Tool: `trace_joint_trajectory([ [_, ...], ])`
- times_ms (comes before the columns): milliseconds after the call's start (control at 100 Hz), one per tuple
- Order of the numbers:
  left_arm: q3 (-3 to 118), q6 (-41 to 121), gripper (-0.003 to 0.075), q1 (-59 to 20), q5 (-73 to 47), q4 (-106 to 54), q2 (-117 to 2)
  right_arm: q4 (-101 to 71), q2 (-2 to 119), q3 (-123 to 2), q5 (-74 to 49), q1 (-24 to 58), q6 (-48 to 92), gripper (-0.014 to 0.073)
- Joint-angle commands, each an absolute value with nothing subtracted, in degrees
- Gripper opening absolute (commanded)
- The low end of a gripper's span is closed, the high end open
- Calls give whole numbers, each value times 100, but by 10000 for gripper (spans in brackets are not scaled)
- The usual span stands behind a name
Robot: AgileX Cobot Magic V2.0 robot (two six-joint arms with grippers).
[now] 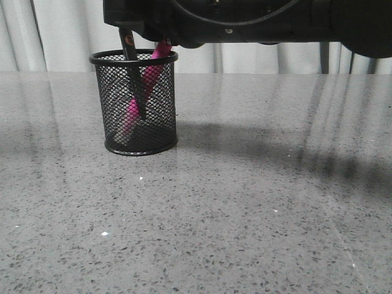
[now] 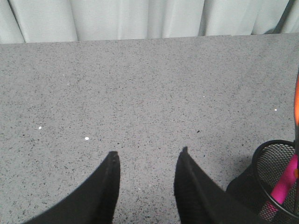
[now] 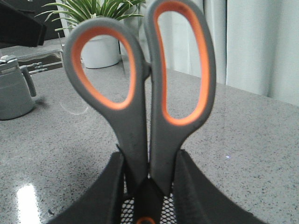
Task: Put pen and scissors into bin
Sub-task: 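Carry the scissors over the cup and lower blades-first into it, then open the right gripper to release the scissors and withdraw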
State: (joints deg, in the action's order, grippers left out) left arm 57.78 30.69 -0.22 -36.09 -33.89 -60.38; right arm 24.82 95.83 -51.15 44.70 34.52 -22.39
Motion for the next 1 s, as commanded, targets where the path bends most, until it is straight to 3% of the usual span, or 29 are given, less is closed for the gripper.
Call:
trace_joint_trajectory([
  [0,5925,3005,260,-8,-3283,-3590,-5935,2347,9380,-5241,5023,3441,-2127,-74],
  [820,5925,3005,260,-8,-3283,-3590,-5935,2347,9430,-5241,4518,3441,-1867,-73],
  [990,5925,3005,260,-8,-3283,-3590,-5935,2347,9430,-5241,4518,3441,-1867,2],
])
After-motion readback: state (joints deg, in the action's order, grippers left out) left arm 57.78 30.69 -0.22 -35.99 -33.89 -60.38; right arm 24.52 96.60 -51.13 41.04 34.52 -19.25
